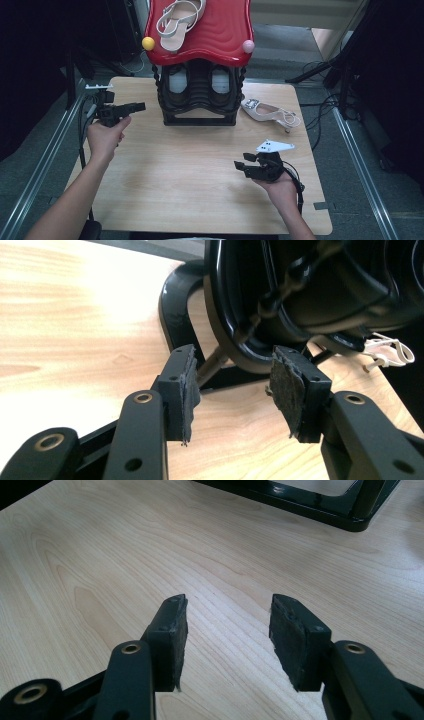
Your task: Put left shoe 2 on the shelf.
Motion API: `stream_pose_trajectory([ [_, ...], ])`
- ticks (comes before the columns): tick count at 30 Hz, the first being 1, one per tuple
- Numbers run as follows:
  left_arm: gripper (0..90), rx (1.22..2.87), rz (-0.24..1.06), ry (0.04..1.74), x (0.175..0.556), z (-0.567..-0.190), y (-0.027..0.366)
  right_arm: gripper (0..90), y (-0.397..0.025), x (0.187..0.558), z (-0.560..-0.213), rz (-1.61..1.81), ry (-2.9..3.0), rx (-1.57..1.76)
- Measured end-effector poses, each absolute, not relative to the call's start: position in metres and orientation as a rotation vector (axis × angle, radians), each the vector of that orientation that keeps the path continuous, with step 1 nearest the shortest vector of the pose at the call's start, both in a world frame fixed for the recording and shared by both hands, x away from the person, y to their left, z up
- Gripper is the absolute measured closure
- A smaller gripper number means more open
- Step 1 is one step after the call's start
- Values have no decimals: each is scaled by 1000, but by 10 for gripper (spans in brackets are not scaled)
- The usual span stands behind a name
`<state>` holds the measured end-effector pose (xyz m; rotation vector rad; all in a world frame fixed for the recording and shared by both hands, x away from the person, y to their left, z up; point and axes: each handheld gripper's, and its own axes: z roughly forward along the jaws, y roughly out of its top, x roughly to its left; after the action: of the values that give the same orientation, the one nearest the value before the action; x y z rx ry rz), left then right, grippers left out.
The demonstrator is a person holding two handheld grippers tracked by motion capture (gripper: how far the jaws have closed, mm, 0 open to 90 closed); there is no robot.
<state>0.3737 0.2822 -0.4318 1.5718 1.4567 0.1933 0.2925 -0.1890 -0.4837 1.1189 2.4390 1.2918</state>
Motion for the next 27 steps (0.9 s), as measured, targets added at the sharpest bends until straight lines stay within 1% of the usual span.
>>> stream_pose_trajectory([
  [3, 526, 1595, 181, 1457, 369, -439, 280, 508, -188, 293, -484, 1293, 2440, 1120],
  [8, 527, 1579, 161, 1452, 361, -452, 278, 506, -189, 293, -484, 1290, 2441, 1122],
  [14, 493, 1608, 173, 1401, 353, -462, 275, 506, -189, 294, -484, 1292, 2439, 1123],
  [16, 493, 1609, 197, 1384, 348, -464, 274, 505, -190, 295, -484, 1291, 2439, 1121],
  [20, 490, 1603, 172, 1355, 339, -470, 273, 506, -190, 296, -484, 1293, 2441, 1125],
  [27, 461, 1603, 183, 1346, 332, -476, 272, 505, -190, 298, -484, 1299, 2443, 1121],
])
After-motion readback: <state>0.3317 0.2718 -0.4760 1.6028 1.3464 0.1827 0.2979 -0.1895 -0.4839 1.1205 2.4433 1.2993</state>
